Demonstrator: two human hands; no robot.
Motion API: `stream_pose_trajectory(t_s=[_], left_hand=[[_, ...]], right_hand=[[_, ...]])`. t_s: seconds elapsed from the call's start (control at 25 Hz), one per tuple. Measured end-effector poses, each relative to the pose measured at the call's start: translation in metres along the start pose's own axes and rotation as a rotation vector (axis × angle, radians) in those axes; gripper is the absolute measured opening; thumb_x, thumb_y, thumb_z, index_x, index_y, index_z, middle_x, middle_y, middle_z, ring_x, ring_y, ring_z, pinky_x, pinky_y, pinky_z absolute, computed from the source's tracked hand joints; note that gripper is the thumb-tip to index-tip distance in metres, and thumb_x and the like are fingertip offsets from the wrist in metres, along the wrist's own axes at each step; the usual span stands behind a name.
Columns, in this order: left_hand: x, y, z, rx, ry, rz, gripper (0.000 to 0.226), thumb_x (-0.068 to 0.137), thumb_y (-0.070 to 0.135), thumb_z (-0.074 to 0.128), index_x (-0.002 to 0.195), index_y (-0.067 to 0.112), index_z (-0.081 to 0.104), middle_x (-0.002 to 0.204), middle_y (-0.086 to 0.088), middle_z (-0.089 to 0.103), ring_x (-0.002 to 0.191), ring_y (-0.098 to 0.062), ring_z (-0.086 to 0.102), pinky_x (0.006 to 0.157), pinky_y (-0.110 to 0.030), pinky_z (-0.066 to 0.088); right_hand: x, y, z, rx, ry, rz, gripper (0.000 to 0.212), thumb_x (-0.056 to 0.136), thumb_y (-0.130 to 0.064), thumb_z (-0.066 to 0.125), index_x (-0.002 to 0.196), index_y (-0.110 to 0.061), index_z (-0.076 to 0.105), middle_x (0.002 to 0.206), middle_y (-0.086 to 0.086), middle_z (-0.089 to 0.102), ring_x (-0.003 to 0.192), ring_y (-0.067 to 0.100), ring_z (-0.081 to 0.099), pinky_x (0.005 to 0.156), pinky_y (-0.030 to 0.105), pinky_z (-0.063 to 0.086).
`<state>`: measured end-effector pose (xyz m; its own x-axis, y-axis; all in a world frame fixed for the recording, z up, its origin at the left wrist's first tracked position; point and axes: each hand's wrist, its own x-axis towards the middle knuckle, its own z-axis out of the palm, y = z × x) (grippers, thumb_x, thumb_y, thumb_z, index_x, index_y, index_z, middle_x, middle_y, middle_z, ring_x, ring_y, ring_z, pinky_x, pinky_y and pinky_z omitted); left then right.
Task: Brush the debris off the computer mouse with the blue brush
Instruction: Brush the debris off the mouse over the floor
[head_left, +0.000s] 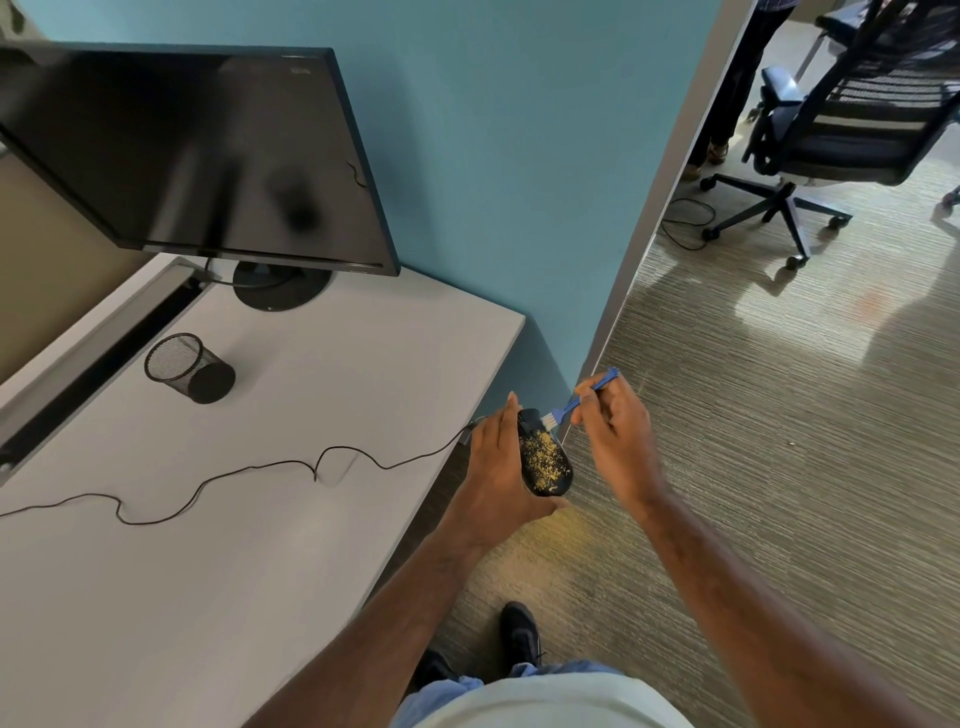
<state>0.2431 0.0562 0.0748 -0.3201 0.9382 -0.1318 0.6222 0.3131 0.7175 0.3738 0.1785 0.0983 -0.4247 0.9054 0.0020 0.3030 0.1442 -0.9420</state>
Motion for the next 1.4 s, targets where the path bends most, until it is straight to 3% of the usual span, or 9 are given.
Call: stream_pose_trajectory(t_s=[0.08, 0.28, 0.48, 0.56, 0.68, 0.84, 1.04, 1.2, 1.4], left_hand=[[-0.0013, 0.0004, -0.0001, -0.014, -0.003, -0.008, 0.143, 0.059, 0.049, 0.094, 0.16, 0.017, -0.002, 0.154, 0.001, 0.023, 0.142, -0.017, 0.02, 0.119, -0.037, 0.027], [-0.0033, 0.0038, -0.003, -0.026, 0.002, -0.015, 0.142, 0.061, 0.049, 0.094, 0.161, 0.015, -0.001, 0.155, -0.002, 0.023, 0.143, -0.015, 0.016, 0.12, -0.038, 0.023], [-0.0046, 0.0045, -0.0044, -0.02, 0.005, -0.027, 0.142, 0.061, 0.05, 0.093, 0.161, 0.016, -0.002, 0.157, -0.002, 0.021, 0.143, -0.014, 0.015, 0.122, -0.04, 0.023], [-0.0044, 0.0041, -0.0041, -0.025, 0.009, -0.034, 0.143, 0.061, 0.05, 0.093, 0.161, 0.017, -0.004, 0.158, -0.001, 0.021, 0.143, -0.012, 0.014, 0.121, -0.038, 0.022], [-0.0041, 0.0014, -0.0046, -0.024, 0.016, -0.037, 0.143, 0.061, 0.051, 0.093, 0.161, 0.019, -0.004, 0.158, -0.001, 0.021, 0.143, -0.011, 0.013, 0.121, -0.038, 0.023], [-0.0035, -0.0003, -0.0049, -0.022, 0.018, -0.043, 0.142, 0.061, 0.051, 0.093, 0.161, 0.019, -0.002, 0.159, 0.0, 0.02, 0.145, -0.015, 0.015, 0.121, -0.042, 0.026], [-0.0055, -0.0017, -0.0049, -0.013, 0.021, -0.038, 0.141, 0.061, 0.053, 0.093, 0.161, 0.019, -0.001, 0.159, -0.002, 0.021, 0.146, -0.019, 0.017, 0.121, -0.046, 0.029], [-0.0055, -0.001, -0.0055, -0.014, 0.018, -0.045, 0.14, 0.062, 0.051, 0.093, 0.161, 0.018, -0.001, 0.159, -0.001, 0.021, 0.146, -0.018, 0.017, 0.121, -0.043, 0.028], [-0.006, -0.0017, -0.0064, -0.014, 0.017, -0.043, 0.139, 0.063, 0.051, 0.092, 0.161, 0.021, -0.001, 0.16, 0.0, 0.018, 0.147, -0.017, 0.015, 0.121, -0.041, 0.026]], right_hand=[[-0.0017, 0.0, -0.0017, 0.0, 0.009, -0.009, 0.015, 0.108, -0.022, 0.051, 0.102, -0.011, 0.06, 0.076, 0.003, 0.068, 0.047, 0.022, 0.039, 0.043, 0.037, 0.036], [-0.0028, -0.0028, 0.0005, -0.037, -0.021, -0.03, 0.016, 0.108, -0.021, 0.051, 0.101, -0.009, 0.059, 0.075, 0.007, 0.068, 0.047, 0.004, 0.039, 0.043, 0.018, 0.033], [-0.0034, -0.0028, -0.0016, -0.002, -0.025, -0.027, 0.016, 0.108, -0.021, 0.051, 0.101, -0.01, 0.059, 0.076, 0.006, 0.068, 0.049, 0.011, 0.041, 0.042, 0.031, 0.033], [-0.0032, -0.0033, 0.0004, -0.033, -0.039, -0.028, 0.017, 0.108, -0.021, 0.051, 0.099, -0.009, 0.058, 0.074, 0.012, 0.065, 0.046, 0.003, 0.038, 0.042, 0.021, 0.031], [-0.0012, -0.0044, -0.0005, -0.011, -0.013, -0.005, 0.017, 0.109, -0.02, 0.05, 0.097, -0.01, 0.058, 0.068, 0.017, 0.056, 0.044, 0.004, 0.036, 0.043, 0.016, 0.029], [-0.0036, -0.0086, -0.002, -0.022, -0.051, -0.041, 0.015, 0.108, -0.015, 0.051, 0.101, -0.004, 0.059, 0.073, 0.012, 0.065, 0.046, 0.0, 0.051, 0.045, 0.011, 0.035], [-0.0046, -0.0016, -0.0023, -0.002, -0.009, -0.022, 0.014, 0.108, -0.018, 0.051, 0.1, -0.011, 0.06, 0.073, 0.004, 0.066, 0.046, 0.006, 0.038, 0.043, 0.022, 0.032], [-0.0089, -0.0052, -0.0014, -0.052, -0.065, -0.093, 0.011, 0.107, -0.012, 0.053, 0.1, -0.008, 0.06, 0.075, 0.015, 0.067, 0.047, 0.002, 0.046, 0.046, 0.011, 0.035], [-0.0061, -0.0016, -0.0028, 0.001, -0.021, -0.035, 0.013, 0.108, -0.017, 0.052, 0.1, -0.009, 0.06, 0.075, 0.016, 0.066, 0.047, 0.004, 0.04, 0.043, 0.018, 0.033]])
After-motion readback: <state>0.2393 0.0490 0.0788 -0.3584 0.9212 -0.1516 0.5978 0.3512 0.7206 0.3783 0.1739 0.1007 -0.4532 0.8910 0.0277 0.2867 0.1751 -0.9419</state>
